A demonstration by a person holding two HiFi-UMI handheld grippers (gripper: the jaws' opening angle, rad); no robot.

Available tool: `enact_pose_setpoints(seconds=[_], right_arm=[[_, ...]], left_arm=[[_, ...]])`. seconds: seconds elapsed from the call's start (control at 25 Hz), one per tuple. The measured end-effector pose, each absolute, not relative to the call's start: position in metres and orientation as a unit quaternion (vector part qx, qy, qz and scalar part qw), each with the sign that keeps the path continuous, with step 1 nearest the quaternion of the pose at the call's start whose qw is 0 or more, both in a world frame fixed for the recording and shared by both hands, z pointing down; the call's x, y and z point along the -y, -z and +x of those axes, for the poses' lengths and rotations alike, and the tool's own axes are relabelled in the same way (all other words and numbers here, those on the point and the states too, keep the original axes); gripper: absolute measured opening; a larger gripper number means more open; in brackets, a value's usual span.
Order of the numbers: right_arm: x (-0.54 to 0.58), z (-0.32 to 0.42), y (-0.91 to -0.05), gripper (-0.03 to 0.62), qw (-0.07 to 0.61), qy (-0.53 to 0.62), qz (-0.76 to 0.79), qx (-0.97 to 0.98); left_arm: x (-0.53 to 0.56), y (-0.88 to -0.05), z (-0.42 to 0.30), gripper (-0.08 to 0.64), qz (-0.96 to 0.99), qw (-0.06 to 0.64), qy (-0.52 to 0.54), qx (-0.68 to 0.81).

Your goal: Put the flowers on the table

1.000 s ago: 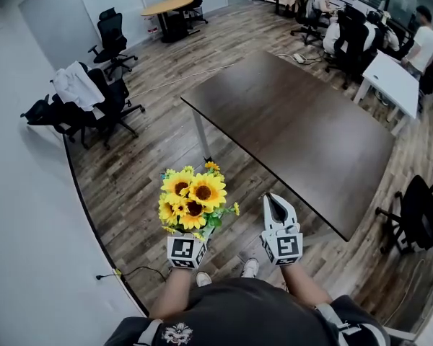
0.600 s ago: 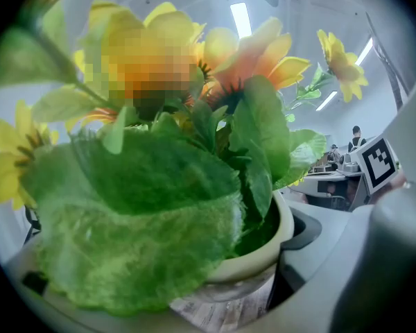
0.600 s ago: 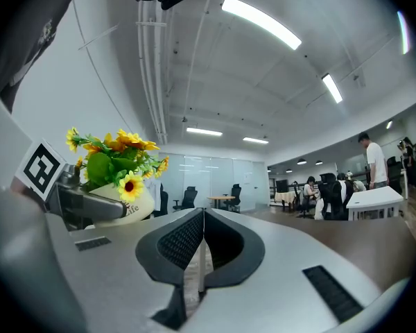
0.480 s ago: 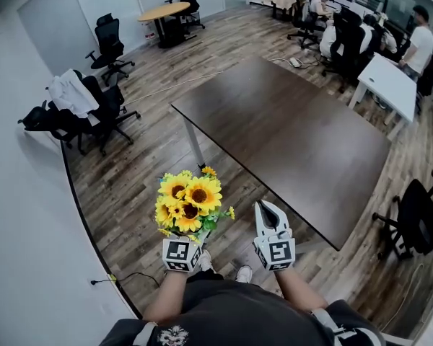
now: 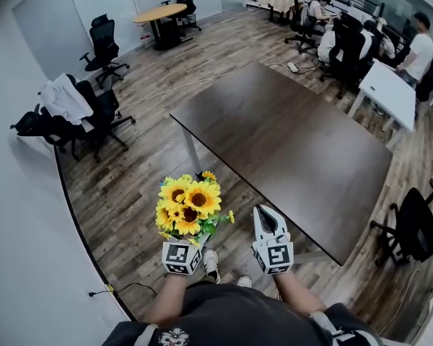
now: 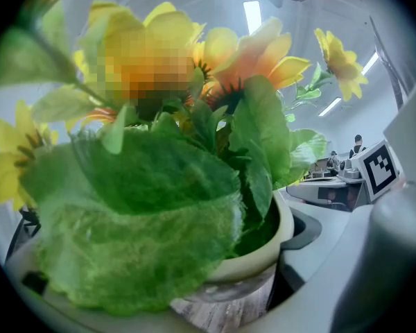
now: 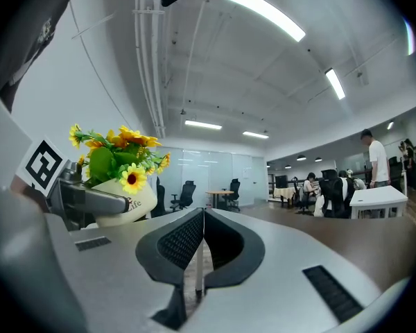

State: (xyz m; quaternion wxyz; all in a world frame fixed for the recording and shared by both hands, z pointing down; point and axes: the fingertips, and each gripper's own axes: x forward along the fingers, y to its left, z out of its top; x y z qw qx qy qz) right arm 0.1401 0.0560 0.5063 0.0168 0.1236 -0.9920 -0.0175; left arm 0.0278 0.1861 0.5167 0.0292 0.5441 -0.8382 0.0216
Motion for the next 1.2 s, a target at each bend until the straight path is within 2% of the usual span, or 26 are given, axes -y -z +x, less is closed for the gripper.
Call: enact_pose_setpoints(seconds=[0.24, 0.44, 0.64, 0.96, 1.2], right_arm=[[-0.045, 0.042, -0.499, 0.023, 0.035, 0.015, 0.123, 0.992], [-0.039, -0.011, -0.502, 0.023, 0.041, 0.022, 0.134, 0.990], [-0.041, -0.055, -0.508, 0.023, 0.051, 0.021, 0.135, 0.989], [-0.023, -0.089, -0.510, 0.023, 0.064, 0.022, 0.179, 0.982], [-0.016, -0.093, -0.507, 0.023, 0.069, 0.031, 0.200, 0.977]], left_arm=[[-0.173, -0.508, -0.066, 0.537, 0.549, 0.030, -0.033, 0.834], [-0.166, -0.509, -0.113, 0.537, 0.559, 0.024, -0.038, 0.828], [-0.161, -0.524, -0.166, 0.537, 0.568, 0.046, -0.025, 0.821], [-0.148, -0.532, -0.215, 0.537, 0.588, 0.050, -0.046, 0.806], [-0.134, -0.534, -0.225, 0.537, 0.604, 0.049, -0.054, 0.794]])
